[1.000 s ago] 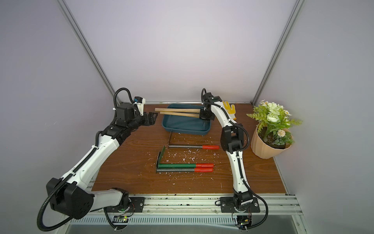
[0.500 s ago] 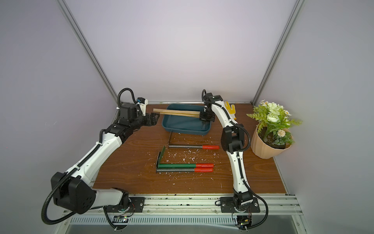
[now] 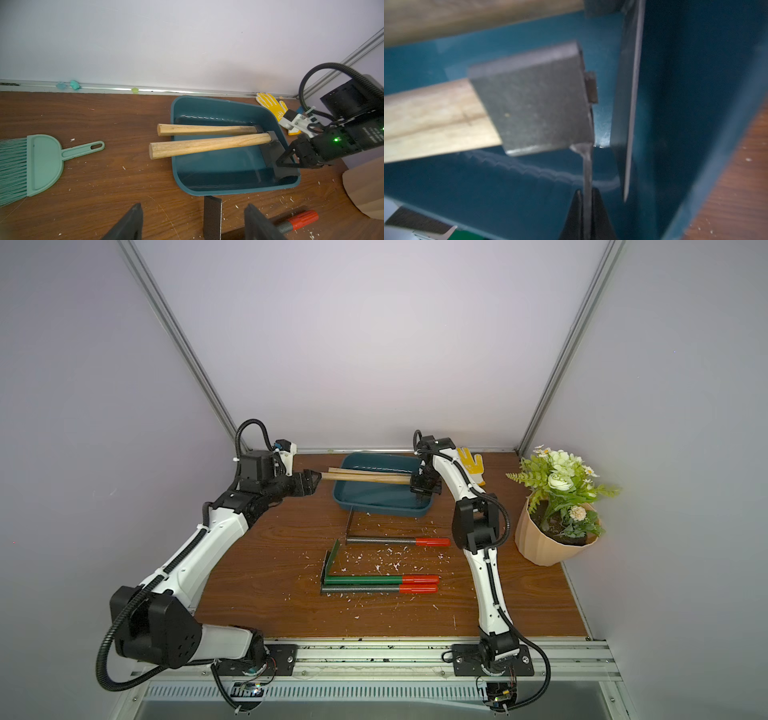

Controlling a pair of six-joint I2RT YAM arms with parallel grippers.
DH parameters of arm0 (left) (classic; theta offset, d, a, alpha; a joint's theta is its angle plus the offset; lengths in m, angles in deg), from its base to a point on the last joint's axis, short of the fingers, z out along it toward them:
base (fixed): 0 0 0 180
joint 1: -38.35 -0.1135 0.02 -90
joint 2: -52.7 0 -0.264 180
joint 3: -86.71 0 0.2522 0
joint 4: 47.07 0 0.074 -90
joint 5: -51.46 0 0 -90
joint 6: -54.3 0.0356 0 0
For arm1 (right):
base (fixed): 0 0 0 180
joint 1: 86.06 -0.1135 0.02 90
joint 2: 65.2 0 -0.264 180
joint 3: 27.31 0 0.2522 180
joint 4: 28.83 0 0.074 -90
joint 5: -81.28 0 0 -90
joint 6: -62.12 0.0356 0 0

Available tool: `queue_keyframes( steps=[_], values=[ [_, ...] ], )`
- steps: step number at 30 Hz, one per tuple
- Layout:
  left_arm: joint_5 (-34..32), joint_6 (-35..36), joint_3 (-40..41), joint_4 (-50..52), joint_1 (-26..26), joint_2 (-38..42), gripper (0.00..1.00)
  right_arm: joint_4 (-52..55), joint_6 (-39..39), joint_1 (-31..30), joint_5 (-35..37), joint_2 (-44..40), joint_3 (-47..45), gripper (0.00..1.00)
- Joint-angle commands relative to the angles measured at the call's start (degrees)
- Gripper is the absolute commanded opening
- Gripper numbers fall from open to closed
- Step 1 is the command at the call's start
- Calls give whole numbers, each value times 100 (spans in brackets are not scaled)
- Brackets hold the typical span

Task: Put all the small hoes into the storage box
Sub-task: Place the hoe in the storage box.

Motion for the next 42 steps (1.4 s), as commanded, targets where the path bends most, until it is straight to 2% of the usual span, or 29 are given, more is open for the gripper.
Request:
queue_keyframes(
  steps=[1,16,22,27,32,37,42],
  values=[
    [144,-121,-97,-29,-71,50,77,-16,-108,53,-262,17,313,0],
    [30,-54,-112,77,-156,71,77,-553,-19,198,-310,241,152,0],
    [5,-23,-108,129,-164,124,77,-919,45,173,-355,-108,-140,16],
    [-10,-5,-87,163,-166,188,77,-1178,80,103,-193,-706,-407,25],
    [-136,41,-35,225,-176,263,77,-1458,11,-67,199,-1497,-832,26],
    [-119,44,6,261,-216,316,77,-2118,-332,-453,1032,-2643,-1837,27],
    [-123,-80,189,144,-235,392,77,-3030,-437,-1327,1771,-3876,-3691,23]
  ],
)
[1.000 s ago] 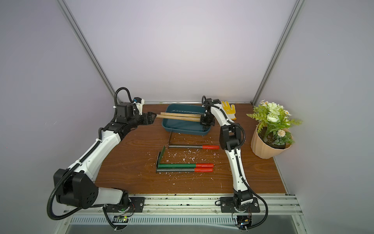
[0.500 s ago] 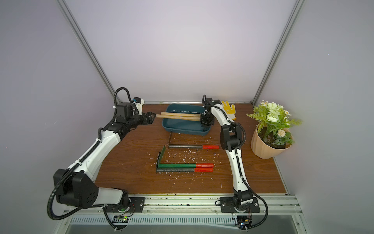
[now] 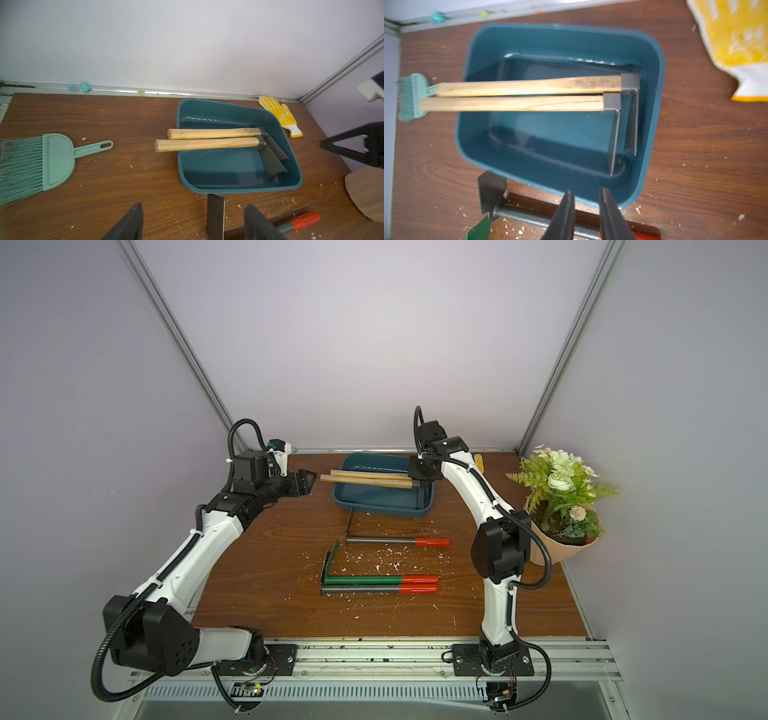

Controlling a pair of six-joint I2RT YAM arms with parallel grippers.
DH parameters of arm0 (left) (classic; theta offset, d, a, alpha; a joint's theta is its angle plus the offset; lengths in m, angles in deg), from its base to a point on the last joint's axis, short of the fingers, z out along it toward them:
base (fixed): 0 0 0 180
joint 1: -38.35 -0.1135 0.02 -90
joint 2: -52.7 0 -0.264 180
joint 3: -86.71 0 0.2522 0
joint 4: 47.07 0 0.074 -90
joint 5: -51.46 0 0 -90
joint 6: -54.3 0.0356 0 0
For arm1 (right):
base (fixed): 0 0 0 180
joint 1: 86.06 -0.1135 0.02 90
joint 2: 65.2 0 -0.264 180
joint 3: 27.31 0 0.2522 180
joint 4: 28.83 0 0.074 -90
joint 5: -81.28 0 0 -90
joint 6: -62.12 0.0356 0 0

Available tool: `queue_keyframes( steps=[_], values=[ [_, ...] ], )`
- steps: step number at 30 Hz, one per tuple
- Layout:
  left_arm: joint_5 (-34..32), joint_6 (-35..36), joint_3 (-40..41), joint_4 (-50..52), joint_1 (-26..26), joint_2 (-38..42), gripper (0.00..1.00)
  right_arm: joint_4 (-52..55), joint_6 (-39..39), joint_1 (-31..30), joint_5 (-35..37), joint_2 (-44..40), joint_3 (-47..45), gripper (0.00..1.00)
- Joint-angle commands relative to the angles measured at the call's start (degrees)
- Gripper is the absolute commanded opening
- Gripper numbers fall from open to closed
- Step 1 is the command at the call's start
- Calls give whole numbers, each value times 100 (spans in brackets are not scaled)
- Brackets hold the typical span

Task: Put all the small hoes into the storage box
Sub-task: Place the hoe in the storage box, then pick up the hoe from the center of the board.

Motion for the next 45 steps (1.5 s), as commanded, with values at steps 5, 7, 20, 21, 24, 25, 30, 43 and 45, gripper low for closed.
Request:
queue_keyframes(
  steps=[5,7,20,21,24,25,30,43,45],
  values=[
    [-185,-447,383,-270,-95,184,77,-1746,1236,-1629,1091,-1006,-2433,29],
    [-246,-489,381,-244,-93,165,77,-2178,1792,-2100,1326,-989,-2739,32],
    [-861,-614,839,-36,-94,729,77,-2100,2724,-2906,1691,891,-757,37],
    [-882,-606,873,-19,-102,765,77,-2054,2740,-2891,1684,1004,-612,37],
    [-951,-547,918,26,-95,826,77,-1964,2783,-2858,1660,1279,-316,37],
    [-983,-526,921,42,-95,850,77,-1961,2783,-2843,1626,1370,-240,37],
    [-1042,-434,937,114,-93,936,77,-1847,2833,-2829,1588,1795,251,36],
    [-950,-365,1098,-40,-155,880,77,-1701,2745,-2891,1902,1414,-62,35],
    [-923,-360,1119,-68,-155,865,77,-1697,2757,-2891,1943,1293,-219,35]
  ],
)
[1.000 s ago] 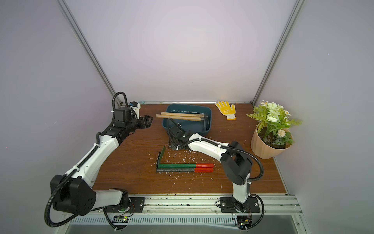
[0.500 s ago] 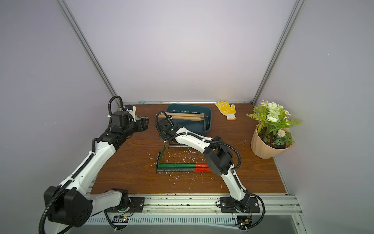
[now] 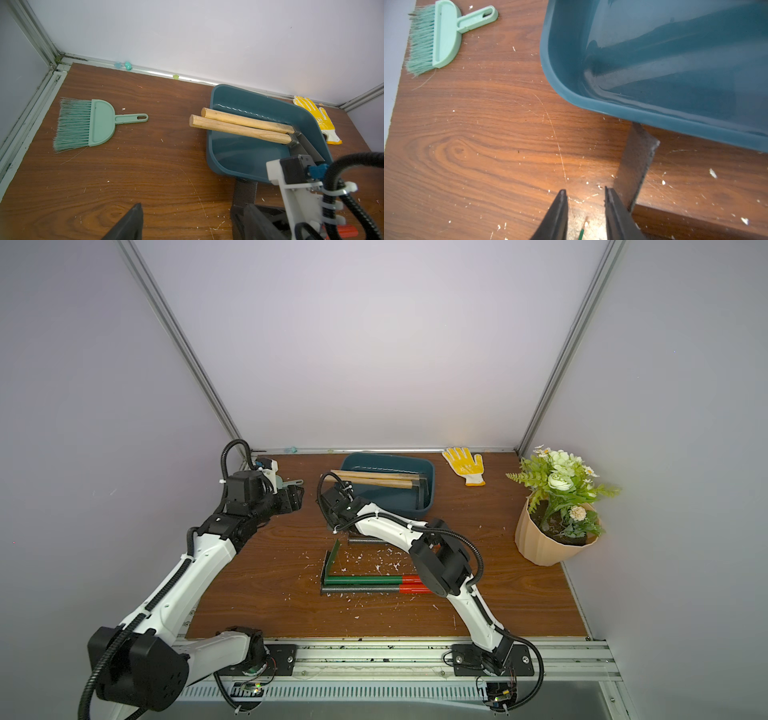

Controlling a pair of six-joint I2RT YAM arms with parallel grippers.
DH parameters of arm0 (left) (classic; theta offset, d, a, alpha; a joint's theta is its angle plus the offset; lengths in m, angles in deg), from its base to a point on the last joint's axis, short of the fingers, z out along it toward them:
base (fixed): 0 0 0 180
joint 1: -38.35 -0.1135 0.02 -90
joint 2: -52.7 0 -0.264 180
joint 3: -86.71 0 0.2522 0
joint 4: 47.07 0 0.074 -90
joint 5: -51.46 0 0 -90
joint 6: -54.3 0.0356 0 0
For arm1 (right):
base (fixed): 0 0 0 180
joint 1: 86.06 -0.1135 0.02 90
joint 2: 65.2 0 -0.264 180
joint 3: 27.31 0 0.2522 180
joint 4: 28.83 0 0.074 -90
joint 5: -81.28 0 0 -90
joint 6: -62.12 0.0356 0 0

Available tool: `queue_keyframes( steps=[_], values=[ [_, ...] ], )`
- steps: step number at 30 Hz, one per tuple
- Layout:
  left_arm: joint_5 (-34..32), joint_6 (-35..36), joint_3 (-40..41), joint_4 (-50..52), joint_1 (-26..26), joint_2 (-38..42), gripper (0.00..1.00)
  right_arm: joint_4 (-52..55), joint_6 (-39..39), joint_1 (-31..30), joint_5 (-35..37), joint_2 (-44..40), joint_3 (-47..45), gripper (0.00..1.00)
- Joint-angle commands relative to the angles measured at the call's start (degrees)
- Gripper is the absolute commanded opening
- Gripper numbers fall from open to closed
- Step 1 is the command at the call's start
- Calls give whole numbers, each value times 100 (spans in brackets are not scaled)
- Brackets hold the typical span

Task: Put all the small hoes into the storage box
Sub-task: Pick up the hoe from the center of the board.

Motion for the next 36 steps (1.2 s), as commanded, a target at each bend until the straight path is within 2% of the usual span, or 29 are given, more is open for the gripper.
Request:
queue_keyframes(
  steps=[1,6,12,25,36],
  values=[
    [30,-15,46,-96,-81,-9,77,142,44,-23,289,-613,-220,36],
    [114,-14,129,-166,-146,56,77,110,120,-65,520,-1009,-645,36],
    [322,-33,180,-265,-215,-39,77,127,329,-49,670,-1031,-885,39],
    [482,24,224,-265,-399,-39,77,174,301,116,546,-52,-8,39],
    [750,60,224,-319,-595,-103,77,36,445,291,395,334,10,36]
  ],
)
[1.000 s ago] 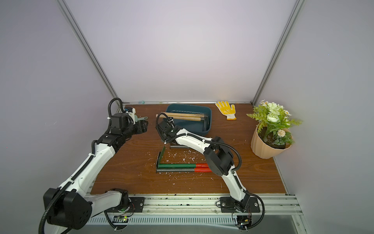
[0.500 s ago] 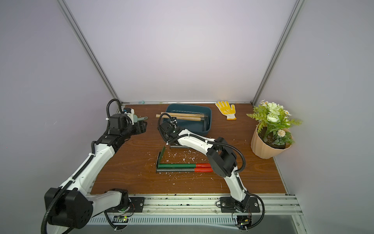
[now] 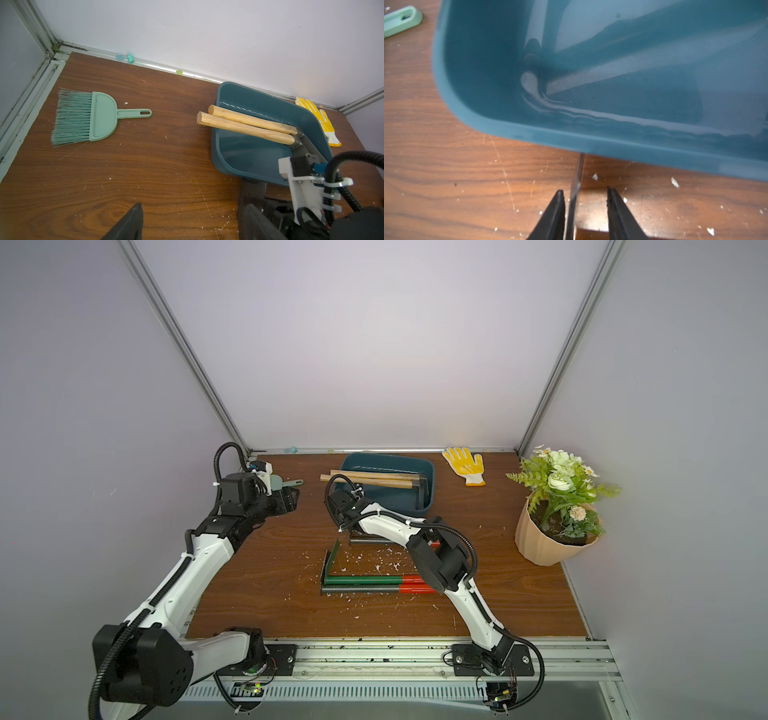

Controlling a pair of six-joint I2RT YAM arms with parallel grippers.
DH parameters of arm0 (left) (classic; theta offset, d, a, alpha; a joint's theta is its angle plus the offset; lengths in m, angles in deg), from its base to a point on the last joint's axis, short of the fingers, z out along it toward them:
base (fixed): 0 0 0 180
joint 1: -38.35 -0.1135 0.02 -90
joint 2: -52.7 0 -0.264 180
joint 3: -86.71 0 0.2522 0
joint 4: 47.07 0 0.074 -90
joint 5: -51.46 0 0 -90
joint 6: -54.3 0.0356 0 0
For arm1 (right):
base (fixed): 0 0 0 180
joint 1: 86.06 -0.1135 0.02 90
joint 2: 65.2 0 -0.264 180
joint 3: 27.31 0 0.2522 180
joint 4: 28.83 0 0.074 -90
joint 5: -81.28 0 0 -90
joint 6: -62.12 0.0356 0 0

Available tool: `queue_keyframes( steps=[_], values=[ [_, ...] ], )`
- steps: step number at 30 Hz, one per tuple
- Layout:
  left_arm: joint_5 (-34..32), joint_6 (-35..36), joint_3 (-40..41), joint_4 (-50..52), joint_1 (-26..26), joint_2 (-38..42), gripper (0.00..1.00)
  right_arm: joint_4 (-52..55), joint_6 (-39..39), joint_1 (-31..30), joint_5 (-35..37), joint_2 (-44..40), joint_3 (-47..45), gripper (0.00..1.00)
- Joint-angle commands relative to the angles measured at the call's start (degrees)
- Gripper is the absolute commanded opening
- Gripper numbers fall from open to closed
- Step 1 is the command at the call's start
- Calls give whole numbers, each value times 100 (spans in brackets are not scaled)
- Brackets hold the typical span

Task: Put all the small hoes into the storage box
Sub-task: Pick up the hoe from the center of the board.

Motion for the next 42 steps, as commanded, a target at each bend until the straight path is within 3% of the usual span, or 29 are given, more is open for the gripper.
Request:
queue_keyframes(
  steps=[1,10,15,27,31,34,38,42],
  values=[
    [143,14,36,-118,-110,-33,77,-13,208,26,-33,20,159,34],
    [173,53,51,-97,-112,-31,77,-214,333,2,-262,-321,-339,18],
    [197,53,51,-98,-112,-52,76,-413,455,-28,-238,-723,-877,0],
    [663,340,85,-105,-112,276,76,-340,597,-252,-276,-1991,-1004,0],
    [949,431,248,-297,-103,501,76,-258,434,-203,-105,-2341,-409,0],
    [1598,498,422,-666,-90,664,76,-171,100,21,55,-2231,305,0],
    [1859,543,544,-982,116,801,76,164,-22,701,-713,-1616,1788,0],
    [2084,705,608,-1258,446,894,76,294,-1,1022,-990,-936,3311,0]
  ],
)
